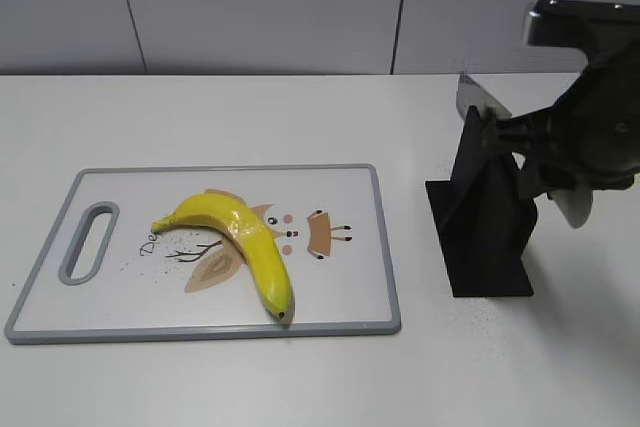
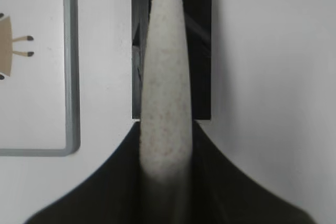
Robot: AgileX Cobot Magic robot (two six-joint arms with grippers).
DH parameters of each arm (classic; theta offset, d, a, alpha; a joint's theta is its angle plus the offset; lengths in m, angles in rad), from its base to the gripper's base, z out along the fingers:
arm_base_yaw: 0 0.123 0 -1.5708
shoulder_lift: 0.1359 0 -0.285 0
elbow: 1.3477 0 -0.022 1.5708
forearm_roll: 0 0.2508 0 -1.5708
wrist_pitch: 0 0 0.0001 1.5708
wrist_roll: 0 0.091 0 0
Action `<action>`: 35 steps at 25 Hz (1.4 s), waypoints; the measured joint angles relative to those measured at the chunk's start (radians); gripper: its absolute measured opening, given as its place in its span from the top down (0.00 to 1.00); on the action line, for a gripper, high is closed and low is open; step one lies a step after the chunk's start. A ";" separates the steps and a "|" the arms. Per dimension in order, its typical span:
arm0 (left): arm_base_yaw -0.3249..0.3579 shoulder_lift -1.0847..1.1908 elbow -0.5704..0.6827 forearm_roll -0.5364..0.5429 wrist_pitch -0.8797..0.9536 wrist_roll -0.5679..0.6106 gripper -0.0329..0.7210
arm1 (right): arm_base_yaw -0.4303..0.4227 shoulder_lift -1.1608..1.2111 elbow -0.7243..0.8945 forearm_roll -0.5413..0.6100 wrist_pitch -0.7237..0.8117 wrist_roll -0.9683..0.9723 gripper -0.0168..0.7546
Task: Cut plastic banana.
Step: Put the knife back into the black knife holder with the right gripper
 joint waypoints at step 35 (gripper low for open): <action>0.000 0.000 0.000 0.000 0.000 0.000 0.27 | 0.000 -0.822 0.391 0.181 0.185 -0.598 0.20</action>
